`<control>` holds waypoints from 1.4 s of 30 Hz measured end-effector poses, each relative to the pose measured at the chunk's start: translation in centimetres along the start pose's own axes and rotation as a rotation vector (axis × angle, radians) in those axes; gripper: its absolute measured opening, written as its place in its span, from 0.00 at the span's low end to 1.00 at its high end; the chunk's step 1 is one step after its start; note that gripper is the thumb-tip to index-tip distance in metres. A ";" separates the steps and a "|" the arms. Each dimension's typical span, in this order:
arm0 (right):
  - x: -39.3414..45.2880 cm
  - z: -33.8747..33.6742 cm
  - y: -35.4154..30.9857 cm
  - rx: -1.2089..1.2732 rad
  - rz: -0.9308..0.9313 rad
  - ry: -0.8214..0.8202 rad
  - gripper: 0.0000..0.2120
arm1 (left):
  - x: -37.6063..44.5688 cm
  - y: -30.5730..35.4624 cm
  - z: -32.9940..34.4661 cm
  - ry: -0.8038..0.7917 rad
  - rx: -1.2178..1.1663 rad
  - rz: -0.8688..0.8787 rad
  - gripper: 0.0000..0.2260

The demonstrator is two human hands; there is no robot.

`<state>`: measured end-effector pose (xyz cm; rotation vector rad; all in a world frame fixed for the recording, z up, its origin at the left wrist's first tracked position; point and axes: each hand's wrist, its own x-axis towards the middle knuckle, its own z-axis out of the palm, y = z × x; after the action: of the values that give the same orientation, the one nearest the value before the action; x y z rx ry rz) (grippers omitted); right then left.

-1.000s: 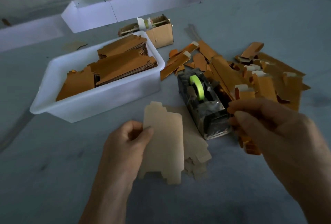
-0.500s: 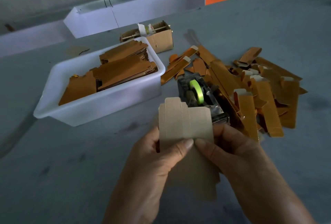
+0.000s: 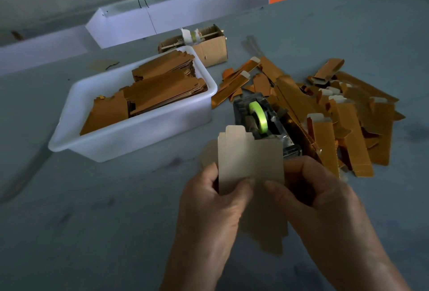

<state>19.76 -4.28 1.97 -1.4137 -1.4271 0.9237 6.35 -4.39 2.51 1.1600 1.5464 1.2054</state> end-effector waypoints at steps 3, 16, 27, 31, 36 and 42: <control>-0.6 0.7 -0.9 0.019 -0.094 0.008 0.11 | -0.1 0.1 0.7 0.056 0.027 0.018 0.10; -0.1 0.1 -0.6 0.093 -0.024 -0.002 0.15 | -0.1 0.8 -1.3 -0.272 -0.133 -0.097 0.08; 0.4 0.3 -0.1 0.391 0.262 -0.107 0.05 | -0.3 0.4 -0.5 -0.028 -0.021 -0.026 0.12; 0.5 0.6 0.0 0.384 0.260 -0.066 0.04 | -0.7 0.1 0.1 0.091 0.027 0.093 0.04; 0.4 0.5 -0.4 0.487 0.277 -0.095 0.07 | -1.4 -0.1 1.6 0.244 0.671 0.561 0.06; 0.1 0.3 -1.2 0.517 0.241 -0.076 0.10 | -2.6 0.2 3.3 0.223 1.175 0.547 0.19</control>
<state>19.07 -4.22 2.99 -1.1754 -0.9795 1.3956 10.10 -6.21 2.26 2.3687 2.2824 0.6689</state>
